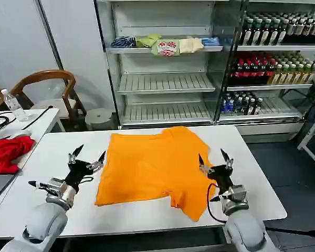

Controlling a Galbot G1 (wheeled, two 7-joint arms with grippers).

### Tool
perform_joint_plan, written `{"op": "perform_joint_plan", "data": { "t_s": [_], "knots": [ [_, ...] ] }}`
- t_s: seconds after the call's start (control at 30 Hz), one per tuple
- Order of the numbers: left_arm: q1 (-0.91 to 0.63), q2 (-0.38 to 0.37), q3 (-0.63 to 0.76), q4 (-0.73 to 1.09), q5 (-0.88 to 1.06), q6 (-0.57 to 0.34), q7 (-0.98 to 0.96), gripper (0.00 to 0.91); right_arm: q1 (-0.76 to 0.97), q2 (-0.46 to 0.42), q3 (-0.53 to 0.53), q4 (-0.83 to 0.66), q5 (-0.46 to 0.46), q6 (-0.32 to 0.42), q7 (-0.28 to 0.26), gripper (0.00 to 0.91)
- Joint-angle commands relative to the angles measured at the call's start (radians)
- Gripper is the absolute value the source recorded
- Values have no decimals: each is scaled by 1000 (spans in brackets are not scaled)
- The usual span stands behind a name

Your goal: Fold and organize the clothes.

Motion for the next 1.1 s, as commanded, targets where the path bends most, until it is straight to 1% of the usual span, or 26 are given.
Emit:
{"op": "perform_joint_plan", "data": {
  "t_s": [0.03, 0.17, 0.3, 0.53, 0.6, 0.73, 0.77, 0.8, 0.83, 0.87, 1.03, 1.1],
  "knots": [
    [279, 80, 25, -232, -194, 244, -207, 907, -245, -67, -15, 116, 19, -64, 25, 907],
    [291, 75, 67, -222, -201, 254, -233, 907, -299, -72, -2, 146, 20, -62, 35, 907],
    [278, 57, 74, -173, -220, 255, -254, 907, -336, -84, -7, 132, 19, -55, 44, 907],
    [224, 28, 82, -76, -233, 259, -269, 907, -317, -59, -55, 75, 23, -44, 61, 907],
    [222, 25, 79, -72, -233, 259, -270, 907, -314, -55, -65, 71, 22, -41, 61, 907],
    [229, 18, 65, -74, -233, 255, -274, 907, -300, -42, -78, 58, 21, -37, 82, 907],
    [229, 16, 62, -74, -233, 255, -280, 907, -298, -41, -79, 56, 21, -37, 86, 312],
    [230, 15, 59, -75, -236, 253, -284, 353, -296, -39, -81, 54, 23, -38, 88, 91],
    [231, 13, 57, -75, -237, 252, -285, 121, -295, -39, -82, 54, 23, -40, 91, 0],
    [232, 12, 57, -75, -236, 252, -285, 0, -292, -39, -85, 49, 26, -41, 94, 0],
    [238, 6, 64, -75, -235, 241, -278, 10, -276, -35, -91, 30, 63, -18, 92, 0],
    [238, 4, 68, -76, -235, 237, -274, 0, -271, -33, -93, 30, 77, -18, 89, 0]
  ]
}}
